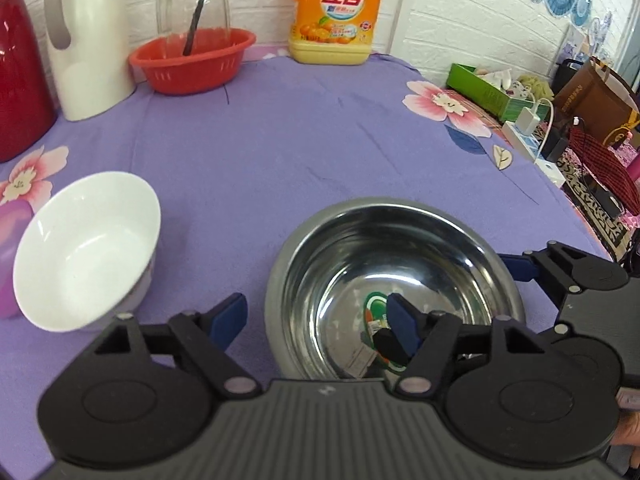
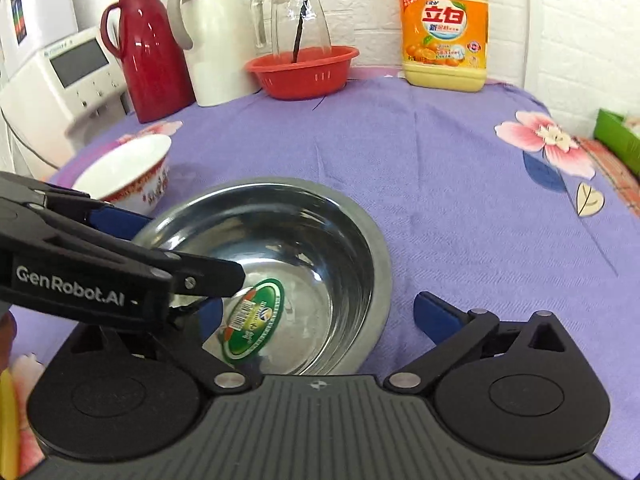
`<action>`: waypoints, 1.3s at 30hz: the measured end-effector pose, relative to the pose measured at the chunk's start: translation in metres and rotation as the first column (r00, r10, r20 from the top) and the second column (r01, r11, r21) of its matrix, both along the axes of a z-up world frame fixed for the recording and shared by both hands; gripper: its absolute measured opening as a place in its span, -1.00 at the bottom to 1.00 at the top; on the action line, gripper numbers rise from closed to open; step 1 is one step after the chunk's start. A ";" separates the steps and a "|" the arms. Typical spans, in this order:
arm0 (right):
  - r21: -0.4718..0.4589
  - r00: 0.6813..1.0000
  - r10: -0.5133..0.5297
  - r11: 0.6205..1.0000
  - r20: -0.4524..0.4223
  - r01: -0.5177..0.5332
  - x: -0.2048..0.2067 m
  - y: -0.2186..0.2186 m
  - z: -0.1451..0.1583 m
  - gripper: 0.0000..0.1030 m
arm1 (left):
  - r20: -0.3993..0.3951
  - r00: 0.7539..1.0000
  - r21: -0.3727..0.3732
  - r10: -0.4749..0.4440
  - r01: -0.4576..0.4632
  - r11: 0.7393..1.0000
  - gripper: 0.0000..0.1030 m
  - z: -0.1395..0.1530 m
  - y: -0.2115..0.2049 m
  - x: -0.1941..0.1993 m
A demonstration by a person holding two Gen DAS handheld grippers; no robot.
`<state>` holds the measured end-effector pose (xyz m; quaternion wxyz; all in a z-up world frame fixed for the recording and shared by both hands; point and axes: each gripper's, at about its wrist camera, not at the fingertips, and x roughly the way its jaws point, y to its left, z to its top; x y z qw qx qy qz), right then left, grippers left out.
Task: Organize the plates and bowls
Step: 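Lift the steel bowl with the left tool and carry it toward the white bowl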
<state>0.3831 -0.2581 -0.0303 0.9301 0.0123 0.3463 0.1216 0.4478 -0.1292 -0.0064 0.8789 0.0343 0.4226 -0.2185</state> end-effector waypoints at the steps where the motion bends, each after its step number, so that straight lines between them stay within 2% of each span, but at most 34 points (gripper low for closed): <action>1: -0.015 1.000 0.004 1.000 0.010 -0.004 0.001 0.001 -0.001 1.00 | -0.014 1.000 -0.007 0.013 -0.013 1.000 0.34 -0.004 0.001 0.003; 3: -0.025 1.000 0.003 1.000 0.029 -0.002 0.000 0.001 -0.004 1.00 | -0.040 0.998 -0.034 0.039 -0.040 0.999 0.37 -0.009 0.004 0.008; 7: 0.001 0.997 -0.017 1.000 0.073 0.017 -0.006 -0.002 -0.008 1.00 | -0.021 0.999 -0.038 0.046 -0.046 0.998 0.40 -0.010 0.007 0.009; 12: -0.010 0.998 -0.050 0.999 0.047 0.051 -0.009 -0.002 -0.003 1.00 | -0.013 0.998 -0.043 0.060 -0.060 0.997 0.40 -0.010 0.012 0.007; 16: 0.080 0.998 -0.032 0.996 0.055 0.028 -0.017 -0.011 0.005 1.00 | -0.005 0.999 -0.053 0.049 -0.050 0.997 0.39 -0.005 0.014 0.003; 19: 0.036 0.999 -0.028 0.999 0.038 0.027 -0.016 -0.008 0.003 1.00 | 0.007 0.999 -0.023 0.031 -0.031 0.999 0.35 -0.005 0.012 0.003; 21: 0.025 0.999 -0.023 0.999 0.029 0.023 -0.015 -0.007 0.001 1.00 | -0.007 1.000 -0.016 0.021 -0.021 1.000 0.22 -0.010 0.010 0.004; 22: 0.002 0.999 -0.023 1.000 0.030 0.023 -0.016 -0.005 0.001 1.00 | 0.018 1.000 -0.004 0.015 -0.015 1.000 0.18 -0.011 0.008 0.001; 24: -0.017 0.999 -0.007 1.000 0.038 0.008 -0.018 -0.003 0.000 1.00 | 0.047 0.999 0.026 0.000 -0.001 1.000 -0.21 -0.012 0.003 -0.003; 26: -0.028 0.999 0.011 1.000 0.046 -0.010 -0.019 0.000 -0.001 1.00 | 0.044 0.999 0.017 -0.016 0.015 1.000 -0.33 -0.011 -0.002 -0.007; 28: -0.026 0.998 0.041 0.999 0.045 -0.040 -0.021 0.005 0.000 0.98 | 0.006 1.000 -0.018 -0.017 0.017 1.000 -0.39 -0.008 -0.004 -0.010; 30: -0.048 0.998 0.041 0.998 0.046 -0.039 -0.025 0.010 0.001 0.98 | -0.002 1.000 -0.018 0.006 -0.006 1.000 -0.39 -0.004 -0.003 -0.016; 34: -0.043 0.995 0.065 0.997 0.077 -0.062 -0.051 0.017 0.012 0.98 | -0.028 0.999 -0.079 0.019 -0.021 0.997 -0.39 0.012 0.014 -0.037; 39: -0.040 0.991 0.073 0.997 0.109 -0.069 -0.104 0.025 0.019 1.00 | 0.000 1.000 -0.064 -0.024 0.024 0.998 -0.38 0.026 0.018 -0.087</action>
